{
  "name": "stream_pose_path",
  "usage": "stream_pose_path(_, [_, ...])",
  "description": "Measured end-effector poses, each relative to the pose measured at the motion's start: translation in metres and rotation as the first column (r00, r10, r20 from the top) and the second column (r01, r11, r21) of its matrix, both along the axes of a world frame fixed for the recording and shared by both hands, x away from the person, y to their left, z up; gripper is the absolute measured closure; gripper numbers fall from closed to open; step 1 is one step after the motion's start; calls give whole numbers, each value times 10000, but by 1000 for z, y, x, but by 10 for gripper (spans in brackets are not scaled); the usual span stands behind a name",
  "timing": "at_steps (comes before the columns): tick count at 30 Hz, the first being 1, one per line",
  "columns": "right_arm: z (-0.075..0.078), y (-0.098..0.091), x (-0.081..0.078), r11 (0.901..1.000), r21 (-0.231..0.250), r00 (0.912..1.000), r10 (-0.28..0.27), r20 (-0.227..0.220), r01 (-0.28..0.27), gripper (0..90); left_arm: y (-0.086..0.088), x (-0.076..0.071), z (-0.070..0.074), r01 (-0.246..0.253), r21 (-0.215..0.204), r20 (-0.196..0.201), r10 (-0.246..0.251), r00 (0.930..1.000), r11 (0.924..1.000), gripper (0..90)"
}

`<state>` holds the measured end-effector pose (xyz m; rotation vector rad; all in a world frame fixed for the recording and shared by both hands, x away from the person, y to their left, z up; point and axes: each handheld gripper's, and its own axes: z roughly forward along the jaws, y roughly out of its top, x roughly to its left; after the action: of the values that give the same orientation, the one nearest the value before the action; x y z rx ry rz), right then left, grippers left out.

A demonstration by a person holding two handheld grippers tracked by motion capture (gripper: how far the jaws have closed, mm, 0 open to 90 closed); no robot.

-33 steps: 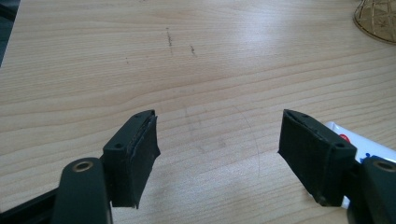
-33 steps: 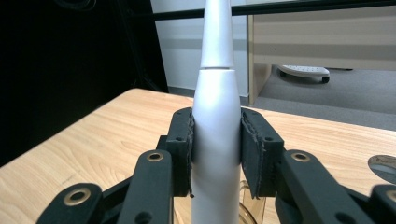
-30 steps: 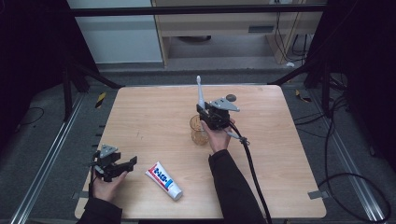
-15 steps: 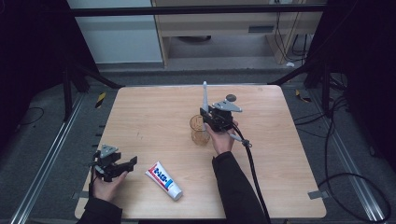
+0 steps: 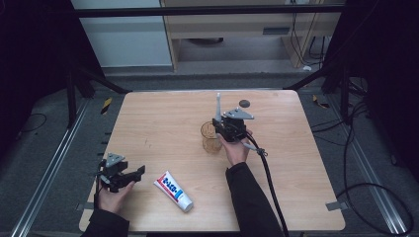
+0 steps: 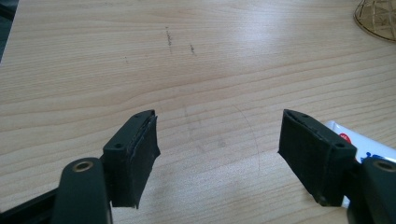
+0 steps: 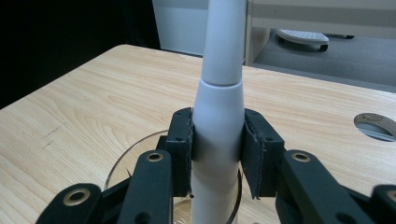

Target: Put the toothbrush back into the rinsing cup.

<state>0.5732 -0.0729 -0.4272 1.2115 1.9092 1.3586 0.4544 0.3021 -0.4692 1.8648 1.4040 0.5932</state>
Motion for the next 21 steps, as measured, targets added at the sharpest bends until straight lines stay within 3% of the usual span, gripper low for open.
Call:
stream_pose_path(13, [-5,-4,0,10000,-15,9998,-11,-204,11,660,0,0,0,-4,19,-3,4,10000,10000,275])
stream_pose_path(21, [-2,-6,1,10000,-24,10000,-73,-28,73,573,-1,0,0,27,49,-18,-27,10000,10000,274])
